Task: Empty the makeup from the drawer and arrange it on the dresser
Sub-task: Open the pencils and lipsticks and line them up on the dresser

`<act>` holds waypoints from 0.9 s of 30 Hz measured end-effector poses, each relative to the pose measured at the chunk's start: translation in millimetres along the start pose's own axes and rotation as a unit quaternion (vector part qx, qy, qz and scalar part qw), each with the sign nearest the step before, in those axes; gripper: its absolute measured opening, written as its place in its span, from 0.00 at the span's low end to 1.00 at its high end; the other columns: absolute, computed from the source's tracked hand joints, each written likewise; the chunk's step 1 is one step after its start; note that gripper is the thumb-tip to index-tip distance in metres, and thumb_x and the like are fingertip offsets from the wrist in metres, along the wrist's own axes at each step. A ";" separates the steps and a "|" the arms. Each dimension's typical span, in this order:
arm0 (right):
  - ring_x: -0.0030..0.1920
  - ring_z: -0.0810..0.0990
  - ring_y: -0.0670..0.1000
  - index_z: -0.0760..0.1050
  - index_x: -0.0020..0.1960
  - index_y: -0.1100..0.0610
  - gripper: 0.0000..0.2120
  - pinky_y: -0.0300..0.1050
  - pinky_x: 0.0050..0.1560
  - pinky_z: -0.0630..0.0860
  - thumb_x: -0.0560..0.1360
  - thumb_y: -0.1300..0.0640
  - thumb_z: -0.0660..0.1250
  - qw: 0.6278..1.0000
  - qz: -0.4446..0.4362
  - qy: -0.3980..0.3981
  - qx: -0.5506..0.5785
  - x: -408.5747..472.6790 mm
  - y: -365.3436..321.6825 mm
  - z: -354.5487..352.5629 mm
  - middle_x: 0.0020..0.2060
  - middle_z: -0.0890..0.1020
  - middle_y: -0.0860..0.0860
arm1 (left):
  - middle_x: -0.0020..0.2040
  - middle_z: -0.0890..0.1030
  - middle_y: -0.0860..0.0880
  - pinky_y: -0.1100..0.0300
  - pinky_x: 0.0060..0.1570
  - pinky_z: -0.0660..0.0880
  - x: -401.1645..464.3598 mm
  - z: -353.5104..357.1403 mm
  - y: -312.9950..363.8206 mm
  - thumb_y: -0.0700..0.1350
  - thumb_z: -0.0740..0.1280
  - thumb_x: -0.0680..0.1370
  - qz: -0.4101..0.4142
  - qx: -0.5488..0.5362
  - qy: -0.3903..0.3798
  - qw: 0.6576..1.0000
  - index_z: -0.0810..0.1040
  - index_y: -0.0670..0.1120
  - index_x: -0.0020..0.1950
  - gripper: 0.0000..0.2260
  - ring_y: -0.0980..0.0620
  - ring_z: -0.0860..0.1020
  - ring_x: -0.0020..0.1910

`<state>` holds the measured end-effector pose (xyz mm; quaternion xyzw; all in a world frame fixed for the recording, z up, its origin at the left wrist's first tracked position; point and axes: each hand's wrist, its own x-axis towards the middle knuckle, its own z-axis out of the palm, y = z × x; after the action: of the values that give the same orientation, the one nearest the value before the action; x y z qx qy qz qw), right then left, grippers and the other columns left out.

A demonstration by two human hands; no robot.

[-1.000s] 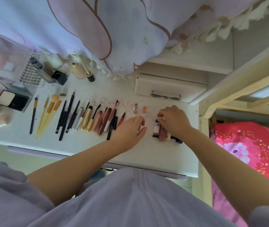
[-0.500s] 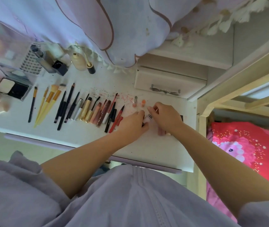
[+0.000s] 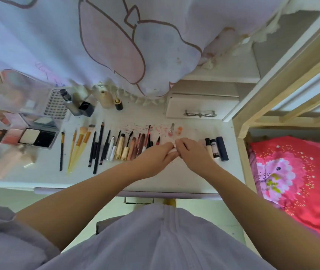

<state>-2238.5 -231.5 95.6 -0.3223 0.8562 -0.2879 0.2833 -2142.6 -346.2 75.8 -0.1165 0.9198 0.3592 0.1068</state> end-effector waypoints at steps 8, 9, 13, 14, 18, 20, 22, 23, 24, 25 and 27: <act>0.28 0.65 0.46 0.71 0.41 0.56 0.17 0.37 0.29 0.64 0.80 0.45 0.55 0.978 0.086 -0.130 0.136 -18.3 -20.0 -8.8 0.27 0.70 0.47 | 0.33 0.69 0.59 0.58 0.43 0.63 -24.2 -13.5 -10.4 0.56 0.54 0.80 0.067 0.066 0.041 0.995 0.66 0.53 0.49 0.07 0.63 0.69 0.31; 0.30 0.66 0.46 0.72 0.43 0.56 0.15 0.37 0.30 0.65 0.80 0.46 0.57 0.980 0.072 -0.126 0.138 -20.4 -21.4 -8.7 0.30 0.71 0.48 | 0.33 0.69 0.59 0.58 0.41 0.66 -25.5 -15.2 -11.8 0.56 0.53 0.80 0.070 0.066 0.044 0.994 0.66 0.53 0.49 0.08 0.62 0.70 0.32; 0.28 0.69 0.44 0.74 0.49 0.58 0.18 0.34 0.25 0.65 0.80 0.45 0.56 0.955 0.111 -0.157 0.227 -27.3 -24.5 -13.1 0.30 0.75 0.48 | 0.37 0.75 0.56 0.52 0.38 0.76 -30.6 -21.7 -15.7 0.58 0.53 0.80 0.072 0.086 0.051 0.992 0.70 0.49 0.53 0.15 0.54 0.76 0.36; 0.26 0.68 0.43 0.74 0.49 0.60 0.18 0.33 0.24 0.64 0.80 0.46 0.56 0.949 0.114 -0.166 0.244 -28.6 -25.1 -14.4 0.29 0.74 0.48 | 0.37 0.75 0.55 0.51 0.37 0.76 -32.1 -22.5 -16.6 0.58 0.53 0.79 0.075 0.085 0.056 0.992 0.70 0.49 0.53 0.15 0.54 0.76 0.35; 0.30 0.72 0.44 0.75 0.50 0.59 0.08 0.35 0.30 0.70 0.79 0.55 0.62 0.952 0.082 -0.158 0.251 -32.4 -28.4 -13.3 0.33 0.76 0.50 | 0.36 0.74 0.55 0.53 0.36 0.75 -37.8 -23.0 -20.1 0.58 0.53 0.80 0.085 0.078 0.053 0.992 0.70 0.49 0.51 0.14 0.56 0.74 0.34; 0.32 0.74 0.44 0.77 0.51 0.57 0.10 0.35 0.30 0.72 0.79 0.51 0.62 0.942 0.102 -0.158 0.279 -34.0 -29.5 -13.1 0.35 0.79 0.51 | 0.38 0.76 0.54 0.53 0.37 0.76 -39.1 -24.0 -21.6 0.57 0.54 0.80 0.087 0.078 0.049 0.992 0.70 0.49 0.52 0.14 0.54 0.76 0.35; 0.28 0.73 0.45 0.77 0.53 0.58 0.17 0.35 0.27 0.70 0.80 0.46 0.58 0.927 0.142 -0.169 0.304 -35.4 -29.6 -14.8 0.33 0.79 0.52 | 0.39 0.78 0.53 0.54 0.37 0.76 -40.9 -24.0 -21.1 0.57 0.54 0.80 0.096 0.074 0.046 0.991 0.70 0.49 0.51 0.13 0.54 0.77 0.36; 0.26 0.71 0.44 0.78 0.53 0.59 0.18 0.34 0.26 0.68 0.80 0.46 0.57 0.928 0.152 -0.176 0.292 -36.1 -29.1 -15.3 0.31 0.78 0.51 | 0.39 0.77 0.53 0.56 0.36 0.75 -41.5 -23.8 -20.9 0.57 0.54 0.80 0.101 0.071 0.044 0.991 0.70 0.49 0.50 0.13 0.54 0.77 0.36; 0.25 0.70 0.44 0.78 0.51 0.60 0.18 0.34 0.25 0.67 0.80 0.47 0.57 0.933 0.150 -0.183 0.271 -36.7 -28.3 -14.9 0.29 0.77 0.50 | 0.38 0.76 0.54 0.58 0.34 0.73 -41.9 -23.5 -21.0 0.56 0.55 0.80 0.104 0.071 0.041 0.991 0.69 0.50 0.49 0.11 0.55 0.76 0.35; 0.25 0.69 0.43 0.78 0.50 0.61 0.16 0.33 0.26 0.67 0.80 0.49 0.58 0.937 0.140 -0.189 0.259 -36.9 -27.7 -14.0 0.29 0.77 0.50 | 0.37 0.74 0.55 0.60 0.33 0.72 -42.3 -22.9 -21.5 0.56 0.55 0.80 0.105 0.074 0.035 0.991 0.68 0.51 0.48 0.10 0.56 0.75 0.34; 0.28 0.71 0.43 0.77 0.51 0.60 0.10 0.34 0.29 0.70 0.79 0.54 0.61 0.939 0.116 -0.183 0.266 -36.4 -26.2 -12.7 0.32 0.78 0.50 | 0.37 0.74 0.54 0.60 0.32 0.70 -43.2 -22.6 -23.0 0.56 0.55 0.80 0.099 0.075 0.029 0.992 0.68 0.51 0.48 0.10 0.56 0.74 0.34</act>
<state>-2213.8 -217.9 132.7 -0.1801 0.7130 -0.4066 0.5420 -2097.4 -372.2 89.5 -0.0265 0.9540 0.2941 0.0527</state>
